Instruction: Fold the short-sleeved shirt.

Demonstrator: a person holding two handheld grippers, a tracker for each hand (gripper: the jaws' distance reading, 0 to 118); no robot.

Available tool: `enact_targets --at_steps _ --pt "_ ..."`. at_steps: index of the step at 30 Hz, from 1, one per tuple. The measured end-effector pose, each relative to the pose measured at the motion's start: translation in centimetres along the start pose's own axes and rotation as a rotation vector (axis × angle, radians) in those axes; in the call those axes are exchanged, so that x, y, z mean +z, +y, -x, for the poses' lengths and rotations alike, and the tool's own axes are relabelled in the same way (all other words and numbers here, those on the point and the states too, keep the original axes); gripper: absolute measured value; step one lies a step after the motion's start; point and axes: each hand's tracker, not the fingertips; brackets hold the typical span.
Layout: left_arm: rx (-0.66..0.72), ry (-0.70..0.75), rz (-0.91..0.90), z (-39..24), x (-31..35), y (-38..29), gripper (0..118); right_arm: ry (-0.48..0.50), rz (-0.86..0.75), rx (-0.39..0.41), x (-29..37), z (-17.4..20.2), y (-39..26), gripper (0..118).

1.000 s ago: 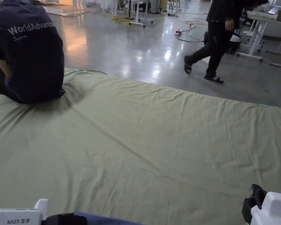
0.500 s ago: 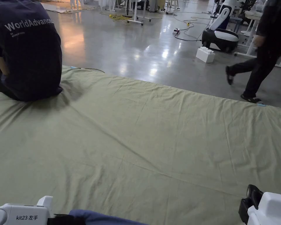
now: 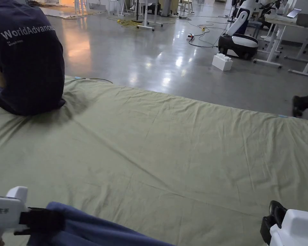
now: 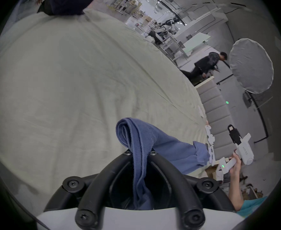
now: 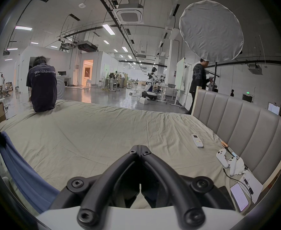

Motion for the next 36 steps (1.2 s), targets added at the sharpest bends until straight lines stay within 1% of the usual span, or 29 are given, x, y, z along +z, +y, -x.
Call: enact_targets --at_steps 1,3,5,7,9,11,14,19,23,26,36 --pt "-0.027 0.059 -0.007 0.3 1.0 0.6 10 0.001 -0.002 0.001 0.0 0.0 0.0 1" --pt "-0.048 0.125 -0.016 0.5 2.5 1.3 10 0.003 -0.003 0.004 -0.1 -0.1 0.0 1" --pt "-0.043 0.197 -0.013 0.6 3.3 1.9 10 0.006 -0.003 0.004 -0.2 -0.1 0.0 1" --pt "-0.063 0.214 0.009 -0.1 3.8 2.0 10 0.007 -0.001 0.001 -0.2 -0.1 -0.2 1" --pt "-0.054 0.223 0.038 -1.1 3.6 2.0 10 0.008 0.001 -0.004 -0.3 -0.1 -0.4 1" --pt "-0.081 0.249 0.043 -2.6 3.4 1.8 10 0.01 0.006 -0.011 -0.4 0.0 -0.5 1" --pt "-0.076 0.202 0.071 -4.6 2.8 1.4 10 0.018 0.012 -0.011 -0.4 0.3 -0.6 1" --pt "-0.051 0.017 0.109 -8.2 1.7 0.3 10 0.03 0.009 -0.008 -0.3 0.5 -0.6 1" --pt "-0.035 -0.074 0.145 -10.8 -0.1 -0.9 10 0.033 0.014 -0.011 -0.3 0.4 -0.9 1" --pt "-0.035 -0.083 0.164 -12.8 -2.6 -2.0 10 0.032 0.017 -0.012 -0.3 0.3 -1.1 1" --pt "0.005 0.01 0.267 -16.1 -14.7 -5.6 10 0.008 0.038 -0.029 0.0 -1.0 -2.2 1"
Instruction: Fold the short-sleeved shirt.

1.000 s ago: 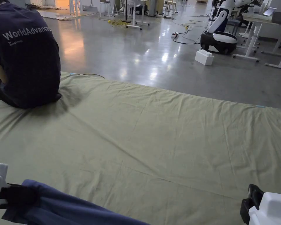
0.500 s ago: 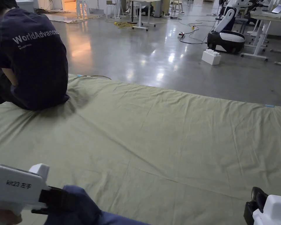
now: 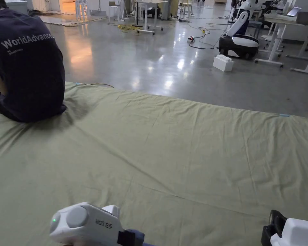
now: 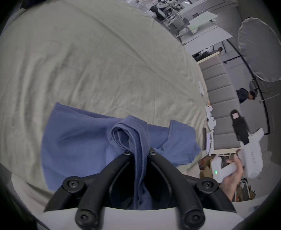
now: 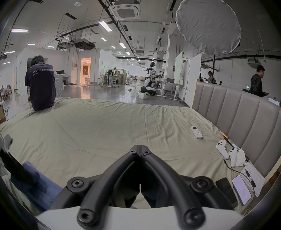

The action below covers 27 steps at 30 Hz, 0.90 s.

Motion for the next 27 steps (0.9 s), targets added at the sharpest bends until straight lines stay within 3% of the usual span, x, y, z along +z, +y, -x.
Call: enact_targets --at_steps 7,8,11,15,20,21,23,24,27 --pt "-0.011 0.134 0.056 -0.6 -4.8 -1.1 16 -0.018 0.012 0.0 0.3 -0.8 -0.5 1" --pt "-0.01 0.134 0.052 -0.8 -4.9 -1.4 20 -0.02 0.013 0.001 0.3 -0.9 -0.6 1" --pt "0.001 0.14 0.036 -1.0 -5.0 -1.5 57 -0.02 0.019 0.0 0.4 -0.9 -0.7 1" --pt "-0.029 0.081 0.01 -1.3 -3.2 -1.6 65 -0.018 0.024 -0.001 0.4 -0.9 -0.9 1" --pt "-0.039 0.001 -0.1 -1.1 1.5 -1.3 63 -0.014 0.023 -0.001 0.6 -1.0 -0.9 1" --pt "-0.033 0.001 -0.126 -0.9 2.1 -1.3 55 -0.014 0.022 -0.001 0.7 -1.0 -0.9 1" --pt "-0.054 0.037 -0.166 -0.5 3.1 -1.6 24 -0.013 0.022 -0.003 0.7 -1.0 -0.9 1" --pt "-0.07 0.076 -0.18 -0.2 3.1 -1.7 18 -0.013 0.022 -0.005 0.8 -1.0 -0.9 1" --pt "-0.093 0.16 -0.121 0.1 1.6 -2.3 14 -0.012 0.026 -0.008 0.7 -1.0 -1.1 1"
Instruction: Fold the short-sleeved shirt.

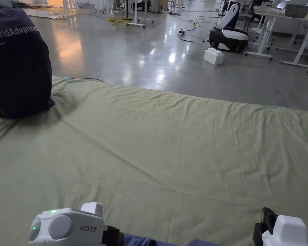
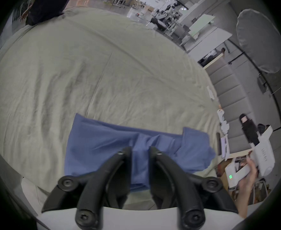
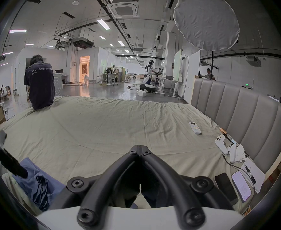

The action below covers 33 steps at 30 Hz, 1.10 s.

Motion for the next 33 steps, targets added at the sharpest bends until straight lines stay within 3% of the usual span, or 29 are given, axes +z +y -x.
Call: enact_targets --at_steps 4,12,21,22,23,24,25,26,30,33 --pt "-0.018 -0.074 0.065 -1.0 -2.8 -1.4 12 0.001 0.008 -0.005 -0.1 0.0 -0.3 1" --pt "-0.019 -0.182 0.024 -3.4 -6.3 -2.0 11 -0.004 0.021 -0.009 0.0 -0.3 -0.8 1" --pt "-0.052 -0.126 0.034 -4.6 -8.4 -2.5 12 -0.011 0.026 -0.012 -0.1 -0.6 -1.0 1" --pt "-0.055 -0.124 0.038 -4.7 -8.0 -2.4 19 -0.009 0.027 -0.012 -0.2 -0.6 -1.0 1" --pt "-0.057 -0.128 0.043 -4.6 -7.4 -2.2 34 -0.007 0.028 -0.011 -0.2 -0.5 -1.0 1" --pt "-0.061 -0.138 0.05 -4.4 -6.7 -2.1 57 -0.005 0.028 -0.009 -0.2 -0.5 -0.9 1" --pt "-0.069 -0.164 0.057 -4.1 -5.8 -1.9 71 -0.003 0.027 -0.007 -0.2 -0.4 -0.9 1" --pt "-0.074 -0.194 0.057 -3.7 -4.8 -1.9 77 -0.001 0.026 -0.005 -0.2 -0.4 -0.8 1" --pt "-0.057 -0.253 0.006 -0.6 0.3 -1.3 81 0.008 0.013 0.006 -0.1 -0.2 -0.4 1" --pt "-0.054 -0.169 -0.106 3.2 3.2 -0.2 85 0.014 0.004 0.008 -0.1 0.0 0.0 1"
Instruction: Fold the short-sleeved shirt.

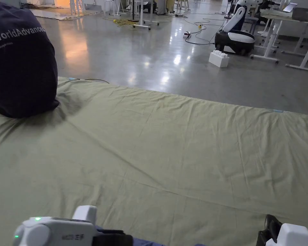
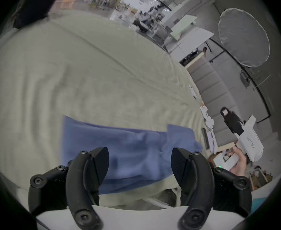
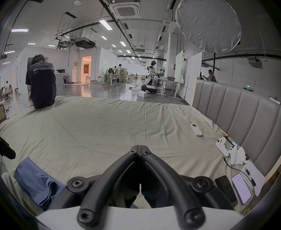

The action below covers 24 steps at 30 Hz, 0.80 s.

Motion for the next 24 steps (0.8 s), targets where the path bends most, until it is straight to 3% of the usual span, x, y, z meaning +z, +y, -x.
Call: enact_targets --at_steps 4,12,15,17,18,20,21,23,24 --pt "0.036 0.062 -0.021 5.5 1.9 0.7 85 0.002 -0.013 0.002 -0.1 0.2 0.6 1" --pt "0.311 -0.233 0.094 13.8 -1.3 -1.3 82 -0.001 -0.018 0.004 0.1 0.8 0.9 1" --pt "0.344 -0.245 0.06 15.1 -2.7 -2.4 79 -0.005 -0.014 0.006 0.4 0.9 0.8 1" --pt "0.369 -0.348 0.001 14.6 -2.9 -2.6 64 -0.012 -0.011 0.012 0.5 1.1 0.7 1" --pt "0.403 -0.384 0.007 14.4 -3.5 -2.7 46 -0.013 -0.006 0.012 0.6 1.1 0.7 1" --pt "0.398 -0.37 0.077 13.8 -4.6 -2.7 25 -0.011 -0.003 0.002 0.8 1.2 0.7 1" --pt "0.403 -0.379 0.097 13.1 -4.9 -2.8 24 -0.011 0.0 0.002 0.8 1.3 0.7 1" --pt "0.246 -0.257 0.081 12.5 -5.5 -2.9 19 -0.009 0.002 0.006 0.8 1.5 0.8 1" --pt "0.269 -0.278 0.063 13.6 -5.8 -3.0 17 -0.009 0.001 0.008 0.9 1.6 0.8 1"
